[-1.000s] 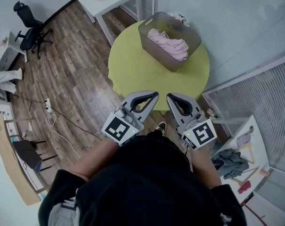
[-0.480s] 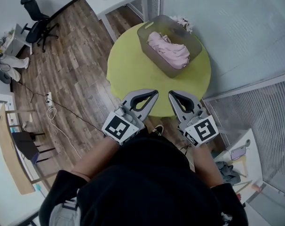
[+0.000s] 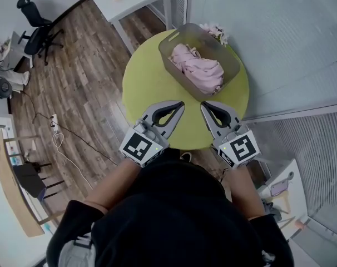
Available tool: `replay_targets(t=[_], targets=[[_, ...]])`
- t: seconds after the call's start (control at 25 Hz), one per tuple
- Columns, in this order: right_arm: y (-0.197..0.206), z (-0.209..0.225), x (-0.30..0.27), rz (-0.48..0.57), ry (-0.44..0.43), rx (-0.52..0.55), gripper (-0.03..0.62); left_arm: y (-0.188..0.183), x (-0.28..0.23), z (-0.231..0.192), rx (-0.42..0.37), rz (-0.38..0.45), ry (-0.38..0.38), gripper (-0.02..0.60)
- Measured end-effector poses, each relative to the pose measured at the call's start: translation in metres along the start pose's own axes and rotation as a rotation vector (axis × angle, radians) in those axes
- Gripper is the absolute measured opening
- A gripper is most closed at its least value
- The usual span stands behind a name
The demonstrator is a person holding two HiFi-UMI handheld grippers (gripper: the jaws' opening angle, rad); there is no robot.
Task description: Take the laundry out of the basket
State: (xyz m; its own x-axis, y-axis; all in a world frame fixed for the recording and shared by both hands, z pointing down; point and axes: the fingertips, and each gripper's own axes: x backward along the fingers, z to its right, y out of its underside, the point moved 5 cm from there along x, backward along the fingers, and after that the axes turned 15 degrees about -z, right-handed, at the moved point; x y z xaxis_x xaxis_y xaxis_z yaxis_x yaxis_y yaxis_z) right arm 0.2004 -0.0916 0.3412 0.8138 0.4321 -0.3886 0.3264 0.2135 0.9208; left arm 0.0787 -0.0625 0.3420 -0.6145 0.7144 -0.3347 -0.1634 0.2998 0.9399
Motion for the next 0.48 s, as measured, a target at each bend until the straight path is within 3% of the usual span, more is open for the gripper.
replay_targets(t=[0.48], targets=[[-0.018,0.082,-0.080,-0.103,0.078,-0.028,0.025,-0.008,-0.052,-0.096,0.006,0.005,0.039,0.003]])
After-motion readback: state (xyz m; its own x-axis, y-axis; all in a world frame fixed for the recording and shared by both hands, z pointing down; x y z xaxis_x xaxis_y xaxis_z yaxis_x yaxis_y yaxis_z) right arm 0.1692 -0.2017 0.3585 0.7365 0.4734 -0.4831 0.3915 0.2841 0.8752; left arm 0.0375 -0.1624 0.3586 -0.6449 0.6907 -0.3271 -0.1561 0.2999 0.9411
